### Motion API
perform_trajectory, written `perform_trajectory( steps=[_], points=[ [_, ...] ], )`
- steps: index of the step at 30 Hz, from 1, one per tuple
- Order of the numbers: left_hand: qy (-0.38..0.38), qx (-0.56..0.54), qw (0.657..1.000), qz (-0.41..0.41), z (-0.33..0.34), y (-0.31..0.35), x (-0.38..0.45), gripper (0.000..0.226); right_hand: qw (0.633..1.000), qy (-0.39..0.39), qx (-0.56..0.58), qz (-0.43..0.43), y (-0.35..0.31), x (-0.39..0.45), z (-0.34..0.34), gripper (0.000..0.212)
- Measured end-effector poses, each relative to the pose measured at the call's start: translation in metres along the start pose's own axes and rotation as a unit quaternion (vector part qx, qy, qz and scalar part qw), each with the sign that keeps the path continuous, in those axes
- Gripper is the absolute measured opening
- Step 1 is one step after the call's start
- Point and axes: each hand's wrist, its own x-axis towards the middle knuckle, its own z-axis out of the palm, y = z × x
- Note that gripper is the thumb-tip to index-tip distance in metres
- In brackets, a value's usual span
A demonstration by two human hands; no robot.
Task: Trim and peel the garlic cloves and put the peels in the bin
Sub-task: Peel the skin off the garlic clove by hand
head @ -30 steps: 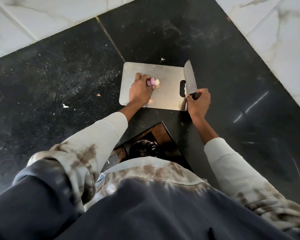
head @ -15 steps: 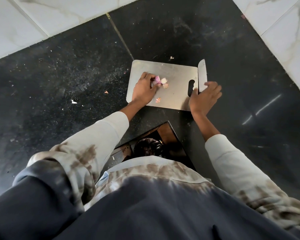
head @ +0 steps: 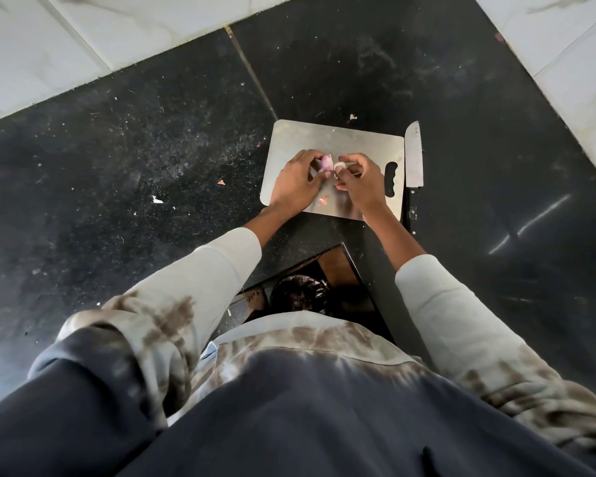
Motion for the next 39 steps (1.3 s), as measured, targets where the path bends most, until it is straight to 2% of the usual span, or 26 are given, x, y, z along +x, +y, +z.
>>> perform_trajectory(
  steps=[7,17,25,33,39],
  points=[
    [-0.014,-0.011,1.0,0.004,-0.005,0.003,-0.001,0.038,1.0,0.012,0.003,-0.008,-0.002,0.006,0.001,0.024],
    [-0.017,-0.006,1.0,0.017,-0.008,0.002,-0.001,0.035,1.0,0.0,0.004,-0.004,-0.001,0.006,0.002,0.026],
    [-0.024,-0.047,0.999,-0.011,-0.006,0.002,-0.005,0.041,0.999,-0.011,0.037,-0.001,-0.005,0.003,0.004,0.025],
    [-0.004,-0.143,0.987,-0.07,-0.016,0.006,-0.008,0.038,0.997,0.031,-0.048,0.046,0.008,0.007,0.005,0.024],
    [-0.011,-0.127,0.989,-0.07,-0.023,0.005,-0.011,0.043,0.997,0.005,-0.073,0.025,0.008,0.004,0.003,0.015]
  ],
)
